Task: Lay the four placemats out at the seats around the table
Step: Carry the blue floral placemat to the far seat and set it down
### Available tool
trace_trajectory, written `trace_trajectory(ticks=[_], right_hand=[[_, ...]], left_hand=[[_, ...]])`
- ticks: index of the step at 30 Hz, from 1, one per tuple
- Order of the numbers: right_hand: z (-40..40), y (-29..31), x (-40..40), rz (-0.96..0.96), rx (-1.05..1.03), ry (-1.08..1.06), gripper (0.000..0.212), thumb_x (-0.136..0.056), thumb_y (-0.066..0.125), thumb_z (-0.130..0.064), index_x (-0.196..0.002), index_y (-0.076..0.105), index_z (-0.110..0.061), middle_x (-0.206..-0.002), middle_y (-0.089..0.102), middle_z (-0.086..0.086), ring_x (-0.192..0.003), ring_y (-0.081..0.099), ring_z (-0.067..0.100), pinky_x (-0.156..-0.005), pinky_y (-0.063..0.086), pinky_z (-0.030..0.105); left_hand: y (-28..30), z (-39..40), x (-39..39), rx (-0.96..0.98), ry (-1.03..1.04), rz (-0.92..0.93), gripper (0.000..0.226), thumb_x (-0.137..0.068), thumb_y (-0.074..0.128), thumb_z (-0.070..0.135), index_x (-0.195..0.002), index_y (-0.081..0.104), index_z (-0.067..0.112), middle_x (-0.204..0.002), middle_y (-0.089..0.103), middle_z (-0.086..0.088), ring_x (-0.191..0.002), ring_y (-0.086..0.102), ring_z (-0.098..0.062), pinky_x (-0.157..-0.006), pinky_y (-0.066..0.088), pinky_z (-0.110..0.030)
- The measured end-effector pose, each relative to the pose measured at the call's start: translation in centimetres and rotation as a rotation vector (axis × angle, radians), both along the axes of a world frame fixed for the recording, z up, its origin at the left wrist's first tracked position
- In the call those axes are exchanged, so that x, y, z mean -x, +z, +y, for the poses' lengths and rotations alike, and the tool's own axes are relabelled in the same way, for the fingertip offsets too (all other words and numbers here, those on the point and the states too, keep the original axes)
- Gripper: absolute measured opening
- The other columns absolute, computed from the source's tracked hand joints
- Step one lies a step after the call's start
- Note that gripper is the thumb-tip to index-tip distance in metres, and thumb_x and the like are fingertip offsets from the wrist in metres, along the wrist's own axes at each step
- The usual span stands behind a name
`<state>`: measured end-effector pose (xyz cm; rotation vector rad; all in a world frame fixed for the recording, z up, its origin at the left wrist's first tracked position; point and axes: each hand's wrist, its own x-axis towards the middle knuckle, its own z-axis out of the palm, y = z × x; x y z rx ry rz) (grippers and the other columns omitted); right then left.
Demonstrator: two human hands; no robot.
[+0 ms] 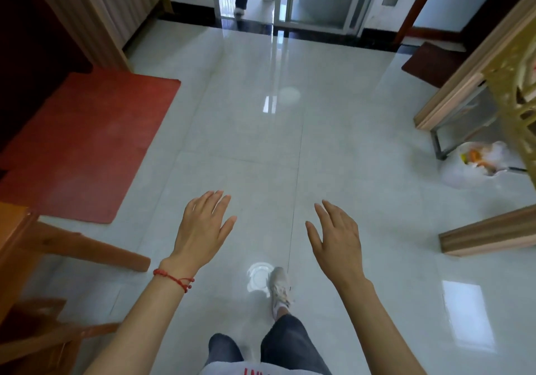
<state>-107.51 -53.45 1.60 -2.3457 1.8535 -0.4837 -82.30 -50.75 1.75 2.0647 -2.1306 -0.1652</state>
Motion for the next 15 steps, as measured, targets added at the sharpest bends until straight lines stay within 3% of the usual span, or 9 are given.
trace_trajectory(ticks=[5,15], right_hand=[[-9.7,0.4,-0.5,0.022,-0.006,0.092,0.061,-0.097,0.016,-0.046,-0.115,0.062,-0.009,-0.118,0.064,0.011,-0.105,0.062,0.028,-0.09,0.047,0.039],[-24.8,1.0,-5.5,0.046,-0.002,0.246,0.062,-0.097,0.015,-0.045,-0.113,0.063,-0.009,-0.118,0.064,0.011,-0.105,0.062,0.028,-0.089,0.048,0.039]], left_hand=[[0.3,-8.5,-0.1,-0.006,0.078,0.02,0.07,-0.098,0.012,0.047,-0.114,0.062,0.001,-0.116,0.064,-0.018,-0.106,0.062,-0.034,-0.088,0.049,-0.046],[1.2,-19.7,-4.1,-0.04,0.226,0.047,0.069,-0.098,0.012,0.047,-0.117,0.06,0.002,-0.119,0.063,-0.018,-0.109,0.06,-0.034,-0.09,0.047,-0.048]])
